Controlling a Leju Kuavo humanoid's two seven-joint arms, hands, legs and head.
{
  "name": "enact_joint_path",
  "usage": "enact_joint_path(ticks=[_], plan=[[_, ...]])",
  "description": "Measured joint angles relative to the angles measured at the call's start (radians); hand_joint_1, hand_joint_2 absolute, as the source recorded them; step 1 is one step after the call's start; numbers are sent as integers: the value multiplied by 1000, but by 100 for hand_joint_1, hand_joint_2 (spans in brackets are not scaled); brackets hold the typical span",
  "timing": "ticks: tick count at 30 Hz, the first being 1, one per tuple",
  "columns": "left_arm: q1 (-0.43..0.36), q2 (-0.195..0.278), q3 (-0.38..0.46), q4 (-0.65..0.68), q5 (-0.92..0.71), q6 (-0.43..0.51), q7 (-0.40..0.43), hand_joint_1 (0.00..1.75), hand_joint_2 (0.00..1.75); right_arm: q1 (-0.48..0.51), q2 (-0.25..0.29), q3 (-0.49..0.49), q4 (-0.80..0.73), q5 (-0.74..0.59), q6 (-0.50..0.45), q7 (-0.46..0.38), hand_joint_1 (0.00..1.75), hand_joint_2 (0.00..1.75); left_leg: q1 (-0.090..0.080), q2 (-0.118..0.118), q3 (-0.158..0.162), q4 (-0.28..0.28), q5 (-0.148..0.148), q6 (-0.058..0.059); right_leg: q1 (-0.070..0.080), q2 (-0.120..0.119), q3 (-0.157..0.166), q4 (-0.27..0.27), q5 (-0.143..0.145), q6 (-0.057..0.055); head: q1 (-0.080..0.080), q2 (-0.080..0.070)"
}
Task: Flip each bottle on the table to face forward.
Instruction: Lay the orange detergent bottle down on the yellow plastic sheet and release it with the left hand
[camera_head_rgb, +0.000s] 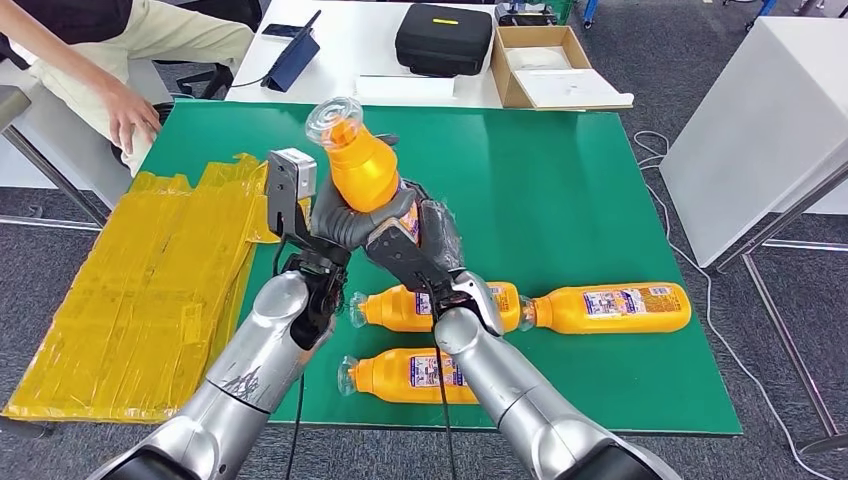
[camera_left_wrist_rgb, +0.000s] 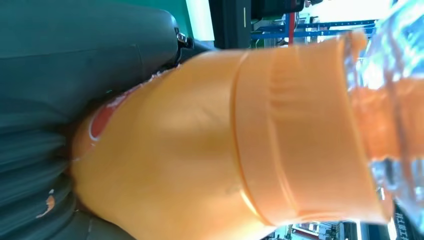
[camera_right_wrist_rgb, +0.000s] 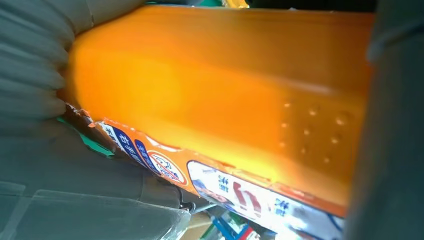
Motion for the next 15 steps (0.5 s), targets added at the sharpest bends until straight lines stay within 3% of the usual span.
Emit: enact_joint_path(ticks=[15], plan=[[13,8,1,-28,1,12,-11,175,175,37,-19,2,-63,-73,22,-38,175,175,0,0,0,0,0,0,0,0,0,0,0,0,0,0]])
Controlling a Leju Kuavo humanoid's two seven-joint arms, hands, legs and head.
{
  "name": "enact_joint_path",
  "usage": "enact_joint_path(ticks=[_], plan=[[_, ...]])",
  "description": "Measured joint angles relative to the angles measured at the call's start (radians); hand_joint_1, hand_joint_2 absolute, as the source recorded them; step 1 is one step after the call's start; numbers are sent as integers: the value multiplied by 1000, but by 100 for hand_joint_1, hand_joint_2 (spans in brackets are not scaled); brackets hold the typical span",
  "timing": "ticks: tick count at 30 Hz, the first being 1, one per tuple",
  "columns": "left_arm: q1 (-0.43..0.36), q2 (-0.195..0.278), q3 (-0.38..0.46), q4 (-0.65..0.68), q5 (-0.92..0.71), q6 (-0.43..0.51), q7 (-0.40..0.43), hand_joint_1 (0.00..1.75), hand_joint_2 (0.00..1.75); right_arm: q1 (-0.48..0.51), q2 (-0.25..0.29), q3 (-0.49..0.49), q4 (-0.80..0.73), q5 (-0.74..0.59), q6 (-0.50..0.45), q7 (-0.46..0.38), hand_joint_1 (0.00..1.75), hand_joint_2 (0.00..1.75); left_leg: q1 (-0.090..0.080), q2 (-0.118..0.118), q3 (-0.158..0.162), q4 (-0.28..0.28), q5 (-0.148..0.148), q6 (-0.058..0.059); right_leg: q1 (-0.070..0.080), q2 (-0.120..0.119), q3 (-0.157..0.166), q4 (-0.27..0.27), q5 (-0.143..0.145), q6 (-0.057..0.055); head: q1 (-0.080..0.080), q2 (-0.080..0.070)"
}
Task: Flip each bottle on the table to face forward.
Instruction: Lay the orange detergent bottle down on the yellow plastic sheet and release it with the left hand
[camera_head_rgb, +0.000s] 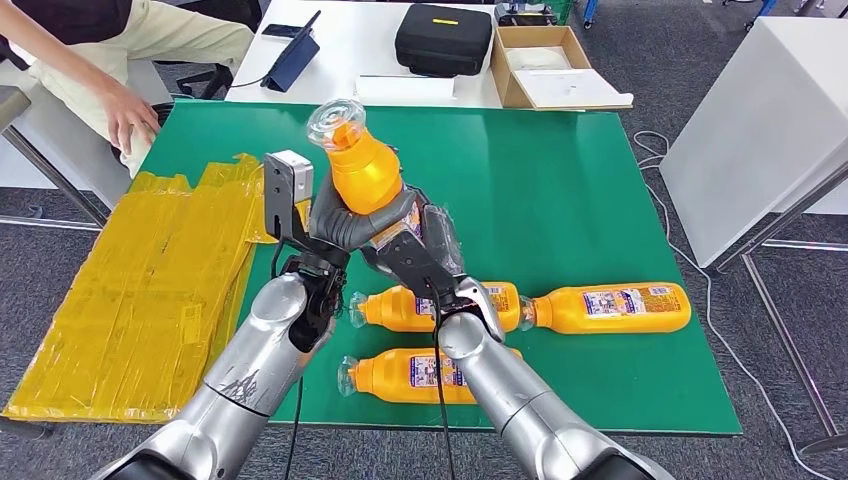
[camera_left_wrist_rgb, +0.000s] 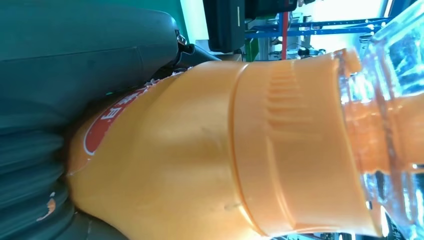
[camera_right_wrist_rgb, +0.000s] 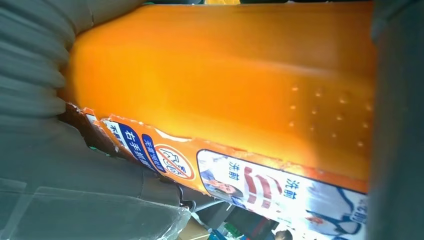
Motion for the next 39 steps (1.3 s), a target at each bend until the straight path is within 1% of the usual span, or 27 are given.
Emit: enact_joint_path(ticks=[2,3,4,6,7,9,16,20,22,24,26,29,34,36,39], plan=[[1,1,0,-2,-4,6,-5,175,175,4,0,-1,-8,1,0,0,175,175,0,0,0,0,0,0,0,0,0,0,0,0,0,0],[2,2,0,-3,-6,10,-9,175,175,5,-1,-2,-11,2,0,-2,144,175,0,0,0,0,0,0,0,0,0,0,0,0,0,0],[3,3,0,-4,-11,13,-13,175,175,7,-1,-3,-14,2,0,-4,103,175,0,0,0,0,0,0,0,0,0,0,0,0,0,0],[7,6,1,-11,-23,22,-22,175,175,11,-2,-6,-25,2,1,-11,17,175,0,0,0,0,0,0,0,0,0,0,0,0,0,0],[9,7,2,-17,-30,28,-26,175,175,15,-3,-8,-34,2,2,-16,4,175,0,0,0,0,0,0,0,0,0,0,0,0,0,0],[11,12,9,-31,-40,42,-32,175,175,26,-8,-10,-59,0,7,-26,0,175,0,0,0,0,0,0,0,0,0,0,0,0,0,0],[11,47,78,-67,-43,69,-37,175,175,101,-43,-15,-231,-9,18,-34,0,175,0,0,0,0,0,0,0,0,0,0,0,0,0,0],[11,57,95,-70,-53,80,-42,175,175,120,-57,-18,-287,-10,19,-33,0,175,0,0,0,0,0,0,0,0,0,0,0,0,0,0],[11,60,99,-70,-107,140,-60,175,175,129,-61,-21,-312,-12,15,-37,0,175,0,0,0,0,0,0,0,0,0,0,0,0,0,0],[11,62,105,-71,-198,236,-82,175,175,145,-70,-28,-354,-4,-1,-44,0,175,0,0,0,0,0,0,0,0,0,0,0,0,0,0],[10,69,121,-73,-282,312,-93,175,175,165,-87,-37,-415,21,-31,-45,0,175,0,0,0,0,0,0,0,0,0,0,0,0,0,0],[10,86,157,-81,-398,402,-108,175,175,194,-126,-56,-521,88,-97,-28,0,175,0,0,-1,0,0,0,0,0,0,0,0,0,0,0],[13,124,236,-82,-659,581,-152,175,175,228,-213,-115,-695,267,-216,46,0,175,0,0,-1,0,0,0,0,0,0,0,0,0,0,0],[17,137,269,-69,-763,618,-186,175,175,237,-249,-147,-745,303,-250,64,0,175,0,-1,-1,0,0,0,0,0,0,0,0,0,0,0],[21,147,334,-37,-886,627,-232,175,175,255,-296,-199,-810,334,-292,85,0,175,0,0,-1,0,0,0,0,0,0,0,0,0,0,0]])
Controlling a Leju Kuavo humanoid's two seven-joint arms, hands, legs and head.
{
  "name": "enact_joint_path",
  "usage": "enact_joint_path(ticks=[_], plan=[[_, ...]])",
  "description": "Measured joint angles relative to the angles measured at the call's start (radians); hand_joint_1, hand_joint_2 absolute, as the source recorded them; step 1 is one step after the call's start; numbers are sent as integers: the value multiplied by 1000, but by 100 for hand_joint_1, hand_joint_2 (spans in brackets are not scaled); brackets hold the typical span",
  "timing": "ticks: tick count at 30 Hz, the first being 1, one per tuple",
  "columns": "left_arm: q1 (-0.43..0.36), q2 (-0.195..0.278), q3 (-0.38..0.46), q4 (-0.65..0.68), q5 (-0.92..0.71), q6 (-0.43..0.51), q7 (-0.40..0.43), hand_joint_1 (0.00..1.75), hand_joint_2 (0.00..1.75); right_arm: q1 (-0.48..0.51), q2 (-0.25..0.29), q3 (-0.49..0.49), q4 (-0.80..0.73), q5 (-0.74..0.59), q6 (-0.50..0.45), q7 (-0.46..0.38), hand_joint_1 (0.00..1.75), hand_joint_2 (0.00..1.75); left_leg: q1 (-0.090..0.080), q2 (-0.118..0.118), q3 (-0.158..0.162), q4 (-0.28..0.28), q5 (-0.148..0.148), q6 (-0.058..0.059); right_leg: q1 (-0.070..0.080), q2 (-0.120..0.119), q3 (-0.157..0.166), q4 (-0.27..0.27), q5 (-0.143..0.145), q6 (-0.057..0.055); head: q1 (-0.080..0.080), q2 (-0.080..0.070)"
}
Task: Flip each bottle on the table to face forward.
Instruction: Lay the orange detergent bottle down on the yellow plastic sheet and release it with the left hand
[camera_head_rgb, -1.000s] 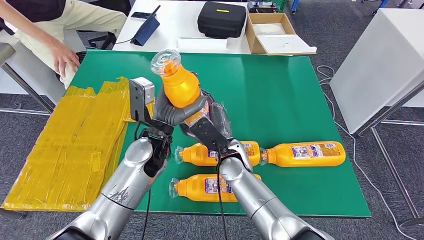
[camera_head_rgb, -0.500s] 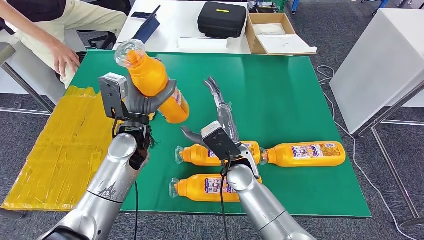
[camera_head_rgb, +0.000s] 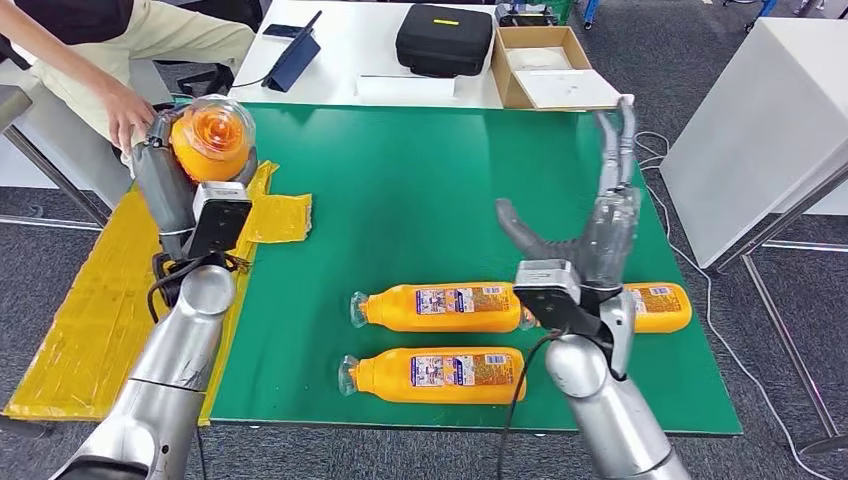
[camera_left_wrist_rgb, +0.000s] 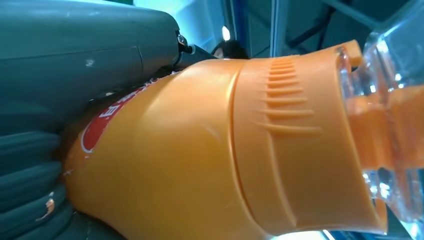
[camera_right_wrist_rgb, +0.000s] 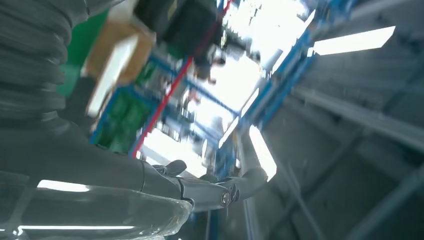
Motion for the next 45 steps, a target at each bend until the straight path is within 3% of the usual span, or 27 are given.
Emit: enact_joint_path(ticks=[5,9,17,26,30,36,45], plan=[[3,11,120,41,-260,1,-65,175,175,46,-77,-78,-71,-9,-45,12,0,175,0,0,0,0,0,0,0,0,0,0,0,0,0,0],[2,39,185,83,-357,1,-79,175,175,75,-138,-130,-97,-3,-50,30,0,175,0,0,0,0,0,0,0,0,0,0,0,0,0,0],[-8,166,192,200,-492,1,-26,175,175,86,-237,-219,-118,75,9,123,0,175,0,1,0,0,0,0,1,0,0,0,0,0,0,0],[-16,202,188,238,-502,3,-21,175,175,86,-261,-240,-124,79,14,127,0,175,0,0,0,0,0,0,0,0,0,0,0,0,0,0],[-30,227,158,266,-632,3,56,175,175,75,-278,-244,-124,68,46,147,0,175,0,0,0,0,0,0,0,0,0,0,0,0,0,0],[-86,307,21,399,-829,3,167,175,175,37,-338,-272,-125,-17,88,128,0,175,0,1,0,0,1,0,0,0,0,0,2,-2,0,0],[-106,324,-94,489,-905,4,247,175,175,43,-347,-285,-126,-25,86,117,0,175,0,1,0,0,1,0,0,0,0,0,1,-2,0,0]])
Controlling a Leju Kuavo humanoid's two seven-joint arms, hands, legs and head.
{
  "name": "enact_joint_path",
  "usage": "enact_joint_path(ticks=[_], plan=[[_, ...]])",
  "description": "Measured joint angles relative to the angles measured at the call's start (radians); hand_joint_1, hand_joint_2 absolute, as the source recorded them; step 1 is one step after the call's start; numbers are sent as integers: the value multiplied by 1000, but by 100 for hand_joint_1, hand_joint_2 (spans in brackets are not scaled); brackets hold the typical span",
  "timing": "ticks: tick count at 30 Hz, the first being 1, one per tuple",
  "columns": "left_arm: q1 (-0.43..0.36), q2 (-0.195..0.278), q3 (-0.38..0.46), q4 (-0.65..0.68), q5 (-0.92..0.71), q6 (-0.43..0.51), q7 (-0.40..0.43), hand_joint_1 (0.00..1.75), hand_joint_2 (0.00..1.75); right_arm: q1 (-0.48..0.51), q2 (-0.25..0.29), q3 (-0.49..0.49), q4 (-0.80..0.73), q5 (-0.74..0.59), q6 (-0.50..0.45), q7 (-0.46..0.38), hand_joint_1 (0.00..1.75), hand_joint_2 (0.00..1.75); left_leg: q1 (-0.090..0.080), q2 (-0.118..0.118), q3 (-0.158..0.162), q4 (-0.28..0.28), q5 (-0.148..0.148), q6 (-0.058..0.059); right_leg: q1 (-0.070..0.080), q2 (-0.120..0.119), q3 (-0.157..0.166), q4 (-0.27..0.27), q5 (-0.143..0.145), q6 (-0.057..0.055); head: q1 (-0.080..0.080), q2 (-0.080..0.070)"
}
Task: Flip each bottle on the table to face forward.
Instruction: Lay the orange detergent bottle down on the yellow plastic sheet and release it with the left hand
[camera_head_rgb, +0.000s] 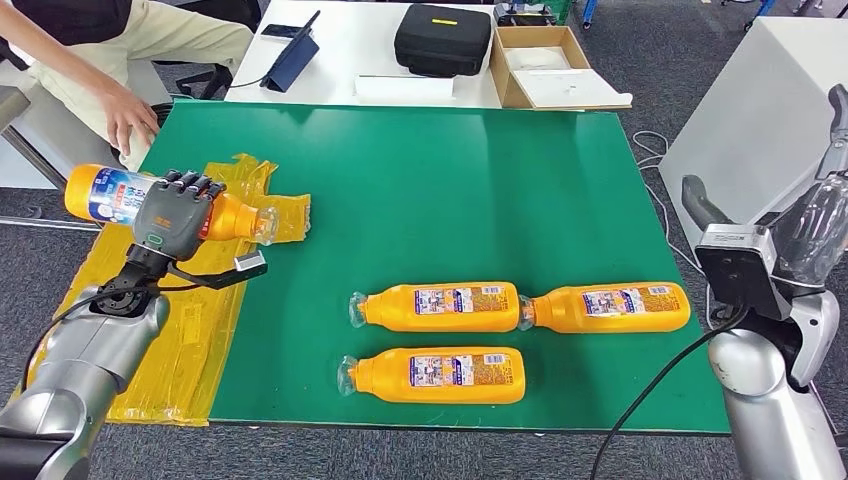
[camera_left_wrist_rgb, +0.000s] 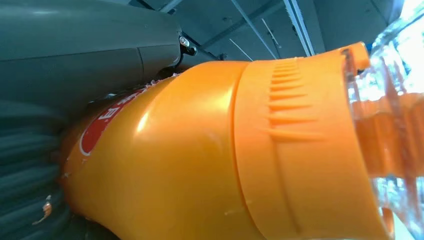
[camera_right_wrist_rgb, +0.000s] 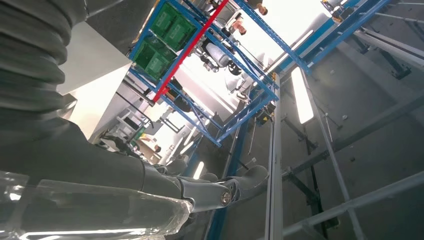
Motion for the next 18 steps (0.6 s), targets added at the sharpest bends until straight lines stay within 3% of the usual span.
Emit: enact_joint_path(ticks=[4,9,18], plan=[[-2,1,-8,9,-1,0,9,175,175,1,1,0,0,5,1,0,0,175,0,0,0,0,0,0,0,0,0,0,0,0,0,0],[-19,10,-105,119,-1,0,48,175,175,-3,15,8,2,41,25,12,0,175,0,0,0,0,0,0,0,0,0,0,0,0,0,0],[-29,10,-137,219,3,-5,62,175,175,15,14,11,2,36,29,13,0,175,0,0,-1,0,0,0,0,0,0,0,0,0,0,0]])
